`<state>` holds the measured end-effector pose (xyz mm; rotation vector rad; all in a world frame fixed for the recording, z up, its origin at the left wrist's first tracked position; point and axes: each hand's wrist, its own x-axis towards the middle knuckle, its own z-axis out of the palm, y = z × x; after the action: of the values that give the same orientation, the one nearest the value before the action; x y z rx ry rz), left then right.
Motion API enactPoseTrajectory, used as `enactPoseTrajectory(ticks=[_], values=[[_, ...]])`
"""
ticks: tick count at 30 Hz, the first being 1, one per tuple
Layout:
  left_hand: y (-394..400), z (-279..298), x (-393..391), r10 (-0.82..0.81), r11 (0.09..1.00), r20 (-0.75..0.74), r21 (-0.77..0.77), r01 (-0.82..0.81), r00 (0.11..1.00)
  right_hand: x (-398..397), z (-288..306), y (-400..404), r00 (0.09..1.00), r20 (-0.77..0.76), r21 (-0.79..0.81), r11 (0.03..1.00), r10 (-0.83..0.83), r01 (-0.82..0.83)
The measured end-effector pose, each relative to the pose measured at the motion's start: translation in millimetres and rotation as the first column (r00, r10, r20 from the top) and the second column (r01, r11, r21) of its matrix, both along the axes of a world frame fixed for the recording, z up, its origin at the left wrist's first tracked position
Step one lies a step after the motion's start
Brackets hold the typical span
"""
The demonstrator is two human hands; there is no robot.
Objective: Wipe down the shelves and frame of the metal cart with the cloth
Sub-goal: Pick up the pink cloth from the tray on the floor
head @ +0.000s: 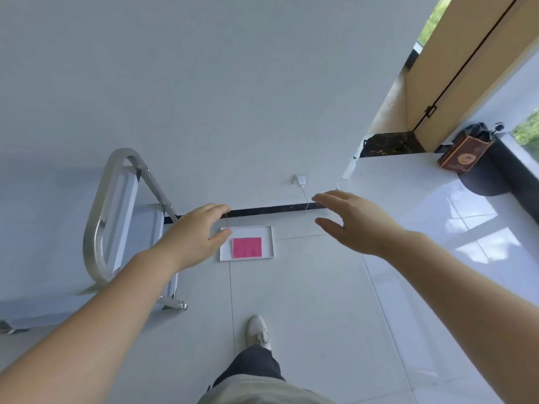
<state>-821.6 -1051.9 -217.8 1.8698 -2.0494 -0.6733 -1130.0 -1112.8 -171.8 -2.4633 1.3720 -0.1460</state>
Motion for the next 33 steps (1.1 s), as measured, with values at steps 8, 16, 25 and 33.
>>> enactPoseTrajectory(ticks=[8,16,25,33], values=[[-85,-22,20,0.064,0.996,-0.013,0.065,-0.063,0.998,30,-25,-109,0.996,-0.042,0.084,0.994,0.075,-0.072],[-135,-59,19,0.206,0.974,0.038,0.086,-0.209,0.978,47,-61,-210,0.964,-0.032,0.162,0.953,0.265,-0.256],[-200,-131,-17,0.439,0.872,0.069,0.210,-0.443,0.896,62,-139,-327,0.833,-0.092,0.302,0.813,0.545,-0.499],[-244,-276,13,0.515,0.803,0.115,0.282,-0.525,0.849,105,-293,-359,0.773,-0.157,0.413,0.752,0.614,-0.514]])
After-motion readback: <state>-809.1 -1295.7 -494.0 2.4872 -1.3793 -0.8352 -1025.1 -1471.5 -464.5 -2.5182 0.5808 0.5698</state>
